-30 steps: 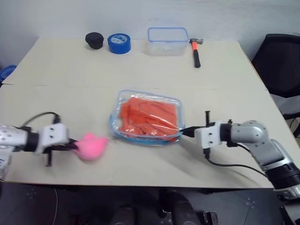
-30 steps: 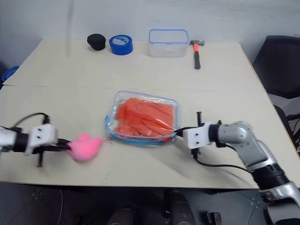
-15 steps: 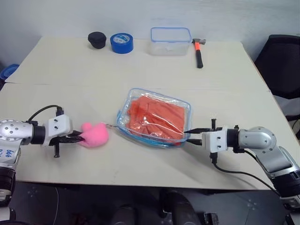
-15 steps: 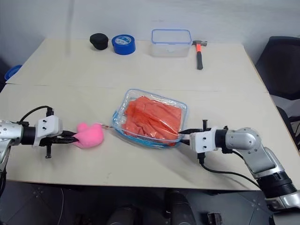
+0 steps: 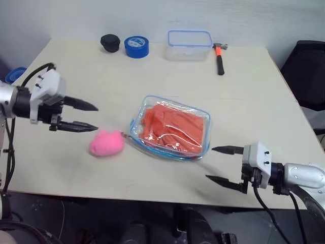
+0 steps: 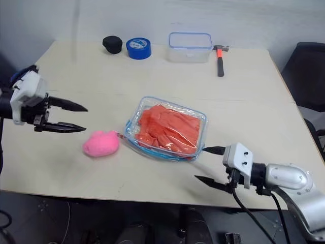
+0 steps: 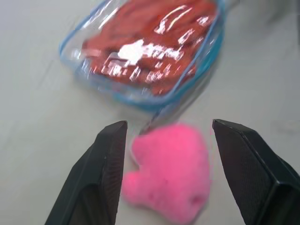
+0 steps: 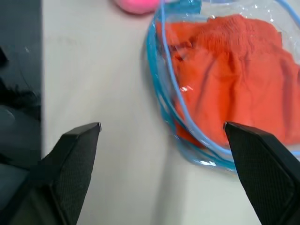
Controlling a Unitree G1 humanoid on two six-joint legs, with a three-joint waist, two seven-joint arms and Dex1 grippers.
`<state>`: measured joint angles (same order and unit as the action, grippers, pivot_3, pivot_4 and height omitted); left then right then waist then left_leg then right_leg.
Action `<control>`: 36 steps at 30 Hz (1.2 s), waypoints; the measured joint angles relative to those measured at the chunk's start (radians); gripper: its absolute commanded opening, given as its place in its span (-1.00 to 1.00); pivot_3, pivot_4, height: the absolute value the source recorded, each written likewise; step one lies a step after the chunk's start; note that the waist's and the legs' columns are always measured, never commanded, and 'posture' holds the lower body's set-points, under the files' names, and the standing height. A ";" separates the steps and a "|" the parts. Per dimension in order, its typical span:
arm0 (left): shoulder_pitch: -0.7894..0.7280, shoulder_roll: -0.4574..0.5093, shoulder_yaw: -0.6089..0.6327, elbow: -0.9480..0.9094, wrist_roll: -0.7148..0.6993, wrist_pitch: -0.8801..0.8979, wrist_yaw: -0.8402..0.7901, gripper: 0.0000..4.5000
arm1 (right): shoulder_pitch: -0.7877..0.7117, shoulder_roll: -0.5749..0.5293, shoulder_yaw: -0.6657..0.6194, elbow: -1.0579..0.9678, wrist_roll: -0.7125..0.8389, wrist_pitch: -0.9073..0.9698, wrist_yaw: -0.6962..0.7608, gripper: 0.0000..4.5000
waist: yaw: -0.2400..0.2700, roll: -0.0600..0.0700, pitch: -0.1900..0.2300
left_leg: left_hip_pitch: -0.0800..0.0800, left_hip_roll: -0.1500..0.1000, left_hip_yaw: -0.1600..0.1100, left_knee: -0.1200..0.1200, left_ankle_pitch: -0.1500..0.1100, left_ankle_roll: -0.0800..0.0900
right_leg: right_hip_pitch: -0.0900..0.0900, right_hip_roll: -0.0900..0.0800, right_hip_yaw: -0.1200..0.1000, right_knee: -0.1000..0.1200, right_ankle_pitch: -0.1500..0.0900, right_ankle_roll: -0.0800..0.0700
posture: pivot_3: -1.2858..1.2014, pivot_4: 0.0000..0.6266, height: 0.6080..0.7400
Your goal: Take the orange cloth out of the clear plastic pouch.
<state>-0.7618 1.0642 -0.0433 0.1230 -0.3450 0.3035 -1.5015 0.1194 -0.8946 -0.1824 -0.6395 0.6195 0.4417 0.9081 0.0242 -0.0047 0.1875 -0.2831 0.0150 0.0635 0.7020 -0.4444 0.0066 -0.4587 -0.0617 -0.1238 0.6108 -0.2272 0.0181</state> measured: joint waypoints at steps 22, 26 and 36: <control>-0.093 -0.379 -0.270 0.401 0.316 -0.625 0.057 -0.99 | 0.087 0.055 -0.019 -0.139 0.047 0.123 -0.186 0.96 | -0.001 -0.002 0.001 | -0.001 0.000 0.003 0.000 0.001 0.000 | -0.003 0.003 0.003 0.000 0.001 0.002 | 0.03 -0.52 1.00; -0.097 -0.382 -0.236 0.339 0.205 -0.390 0.001 -0.99 | 0.070 0.053 0.032 -0.130 -0.028 0.086 -0.158 0.96 | -0.001 -0.002 0.001 | -0.001 -0.001 0.003 0.001 0.001 0.000 | -0.003 0.003 0.003 0.000 0.001 0.002 | 0.03 -0.52 1.00; -0.143 -0.486 -0.194 0.331 0.190 -0.194 0.121 -0.99 | -0.067 0.081 0.186 -0.066 -0.137 0.058 -0.141 0.96 | 0.000 -0.002 0.001 | -0.001 -0.001 0.002 0.001 0.001 0.000 | -0.003 0.002 0.003 0.000 0.002 0.003 | 0.03 -0.52 1.00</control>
<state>-0.9053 0.5786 -0.2377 0.4544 -0.1547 0.1100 -1.3809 0.0521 -0.8141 0.0039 -0.7059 0.4823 0.4998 0.7674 0.0243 -0.0067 0.1881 -0.2845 0.0137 0.0658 0.7034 -0.4432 0.0070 -0.4617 -0.0595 -0.1206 0.6107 -0.2256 0.0207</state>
